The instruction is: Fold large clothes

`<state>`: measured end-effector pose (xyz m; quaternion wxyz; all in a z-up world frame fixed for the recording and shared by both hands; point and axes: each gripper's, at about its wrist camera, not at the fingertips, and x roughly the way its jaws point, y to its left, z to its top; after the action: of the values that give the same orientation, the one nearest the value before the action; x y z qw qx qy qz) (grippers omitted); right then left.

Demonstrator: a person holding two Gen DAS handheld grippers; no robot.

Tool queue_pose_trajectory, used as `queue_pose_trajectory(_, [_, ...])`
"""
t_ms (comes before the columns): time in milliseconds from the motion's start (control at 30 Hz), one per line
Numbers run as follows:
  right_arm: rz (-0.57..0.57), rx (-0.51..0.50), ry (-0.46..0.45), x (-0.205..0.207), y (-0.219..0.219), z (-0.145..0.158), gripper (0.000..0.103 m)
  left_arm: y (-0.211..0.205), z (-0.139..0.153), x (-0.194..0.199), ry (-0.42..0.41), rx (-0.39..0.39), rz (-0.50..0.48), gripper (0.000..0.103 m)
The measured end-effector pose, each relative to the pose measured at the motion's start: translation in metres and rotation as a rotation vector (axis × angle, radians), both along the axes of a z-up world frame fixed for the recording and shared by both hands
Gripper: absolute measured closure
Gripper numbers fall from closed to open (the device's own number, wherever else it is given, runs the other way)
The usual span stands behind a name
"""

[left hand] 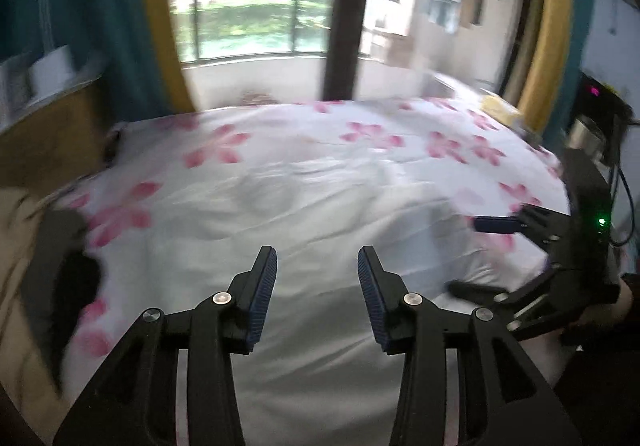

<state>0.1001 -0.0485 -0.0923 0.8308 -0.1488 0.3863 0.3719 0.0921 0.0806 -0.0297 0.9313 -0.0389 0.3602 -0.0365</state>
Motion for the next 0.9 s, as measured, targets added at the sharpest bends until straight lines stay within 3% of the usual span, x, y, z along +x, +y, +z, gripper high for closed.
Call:
queue_pose_trajectory(67, [-0.011, 0.015, 0.033, 0.004, -0.001, 0.001, 0.010, -0.012, -0.007, 0.015, 0.013, -0.010, -0.039, 0.058])
queue_pose_trajectory(167, [-0.049, 0.066, 0.082, 0.012, -0.009, 0.014, 0.010, -0.016, -0.025, 0.036, 0.076, 0.023, -0.014, 0.058])
queue_pose_trajectory(300, [-0.113, 0.090, 0.023, 0.022, -0.018, 0.033, 0.010, -0.012, -0.037, 0.044, 0.106, 0.042, -0.012, 0.058])
queue_pose_trajectory(567, [-0.179, 0.029, 0.064, 0.052, -0.010, 0.007, 0.010, -0.003, -0.053, 0.041, 0.128, 0.020, 0.004, 0.055])
queue_pose_trajectory(767, [-0.175, 0.017, 0.060, 0.054, -0.005, 0.002, 0.010, 0.009, -0.052, 0.037, 0.145, -0.043, 0.031, 0.049])
queue_pose_trajectory(900, [-0.190, 0.017, 0.042, 0.048, -0.008, 0.011, 0.010, 0.002, -0.035, 0.028, 0.104, -0.045, 0.020, 0.049])
